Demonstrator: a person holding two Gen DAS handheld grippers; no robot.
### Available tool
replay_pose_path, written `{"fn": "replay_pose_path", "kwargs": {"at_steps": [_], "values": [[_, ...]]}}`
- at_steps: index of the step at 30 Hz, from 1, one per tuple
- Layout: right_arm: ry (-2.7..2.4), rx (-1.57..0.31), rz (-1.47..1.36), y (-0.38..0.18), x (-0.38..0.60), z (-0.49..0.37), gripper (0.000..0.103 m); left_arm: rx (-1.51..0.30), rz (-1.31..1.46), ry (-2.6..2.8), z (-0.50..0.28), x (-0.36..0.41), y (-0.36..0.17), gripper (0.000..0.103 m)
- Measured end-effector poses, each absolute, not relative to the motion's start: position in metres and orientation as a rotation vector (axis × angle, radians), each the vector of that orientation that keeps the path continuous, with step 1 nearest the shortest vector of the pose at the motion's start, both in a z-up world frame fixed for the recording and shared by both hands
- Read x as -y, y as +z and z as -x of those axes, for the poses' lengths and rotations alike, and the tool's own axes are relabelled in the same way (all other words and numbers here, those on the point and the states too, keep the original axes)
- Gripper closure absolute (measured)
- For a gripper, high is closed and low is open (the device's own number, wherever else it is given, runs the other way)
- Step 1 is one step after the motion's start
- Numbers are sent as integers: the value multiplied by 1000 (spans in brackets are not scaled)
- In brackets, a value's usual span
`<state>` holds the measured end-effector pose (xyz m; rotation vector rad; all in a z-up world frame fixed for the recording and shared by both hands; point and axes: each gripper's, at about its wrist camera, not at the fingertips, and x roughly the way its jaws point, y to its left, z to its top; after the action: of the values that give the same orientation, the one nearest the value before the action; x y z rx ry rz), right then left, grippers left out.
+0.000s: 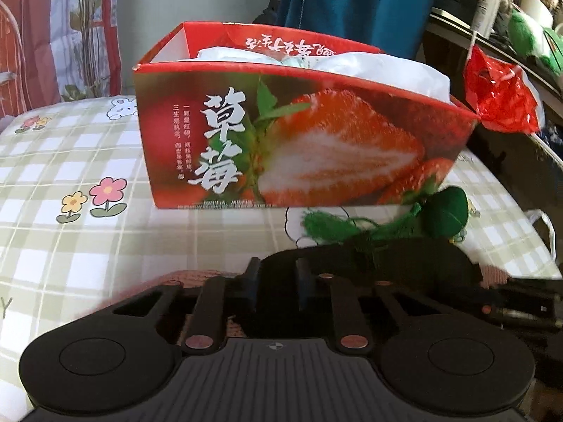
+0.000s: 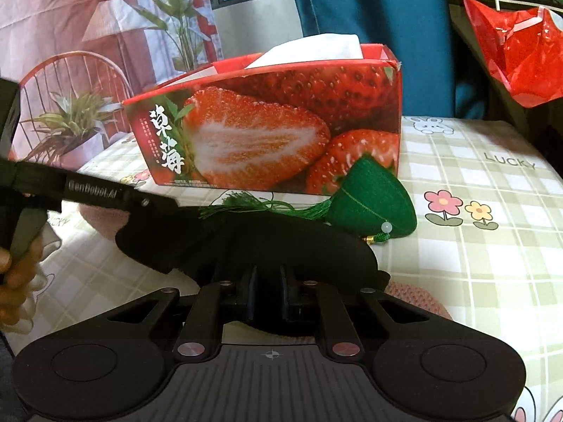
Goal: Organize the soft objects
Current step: 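Move both tools down onto the black eye mask on the pink cloth, then close both tools on the black eye mask and hold it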
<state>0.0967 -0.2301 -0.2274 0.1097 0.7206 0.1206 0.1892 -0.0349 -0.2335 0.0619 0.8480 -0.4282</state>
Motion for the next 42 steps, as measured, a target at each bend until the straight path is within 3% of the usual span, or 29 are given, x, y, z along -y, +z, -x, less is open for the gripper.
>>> {"fn": "replay_pose_path", "kwargs": {"at_steps": [12,16,36,42], "values": [[135,-758,-148,-225,233,-88,91,-799,-78,-394,-144,24,-232,83],[138,-762,-147,-226,233,-87,91,-744,-82,-453,-136,32,-224,63],[116,-719,-177,-223,237,-82,91,-798,-79,-469,-138,31,-250,61],[16,-613,-211,-211,251,-75,72,-797,-81,-470,-138,31,-250,61]]}}
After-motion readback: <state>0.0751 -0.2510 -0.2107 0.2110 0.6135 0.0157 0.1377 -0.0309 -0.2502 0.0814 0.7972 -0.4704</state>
